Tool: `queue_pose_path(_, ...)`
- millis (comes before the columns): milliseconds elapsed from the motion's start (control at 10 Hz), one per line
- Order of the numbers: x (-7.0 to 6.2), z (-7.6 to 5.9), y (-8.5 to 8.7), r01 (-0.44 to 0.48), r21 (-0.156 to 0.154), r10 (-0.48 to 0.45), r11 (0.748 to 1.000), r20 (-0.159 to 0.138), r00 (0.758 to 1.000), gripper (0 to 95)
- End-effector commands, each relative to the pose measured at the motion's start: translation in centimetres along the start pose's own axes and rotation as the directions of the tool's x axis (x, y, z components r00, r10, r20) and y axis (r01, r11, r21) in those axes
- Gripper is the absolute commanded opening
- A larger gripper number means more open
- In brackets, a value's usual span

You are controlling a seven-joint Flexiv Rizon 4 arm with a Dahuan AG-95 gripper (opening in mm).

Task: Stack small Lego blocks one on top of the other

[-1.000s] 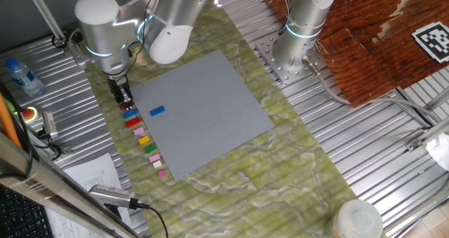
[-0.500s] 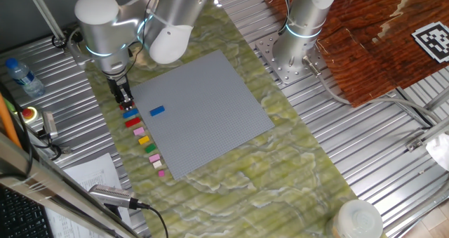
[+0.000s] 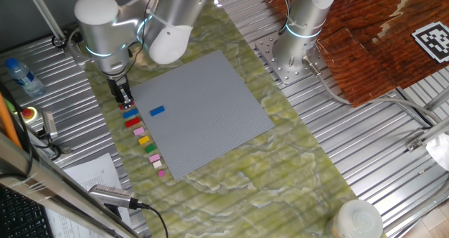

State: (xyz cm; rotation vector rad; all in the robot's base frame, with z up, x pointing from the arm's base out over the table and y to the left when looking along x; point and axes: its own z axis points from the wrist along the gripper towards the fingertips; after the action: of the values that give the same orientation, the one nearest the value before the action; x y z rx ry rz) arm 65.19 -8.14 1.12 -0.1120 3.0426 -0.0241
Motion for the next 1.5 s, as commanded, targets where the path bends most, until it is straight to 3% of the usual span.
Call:
queue_pose_path(100, 0.03, -0.02, 0.0, 0.0, 0.0, 0.0, 1.0, -0.001, 1.0, 19.0)
queue_pose_path(1500, 0.08, 0.01, 0.0, -0.018, -0.002, 0.018, 1.0, -0.017, 1.0, 19.0)
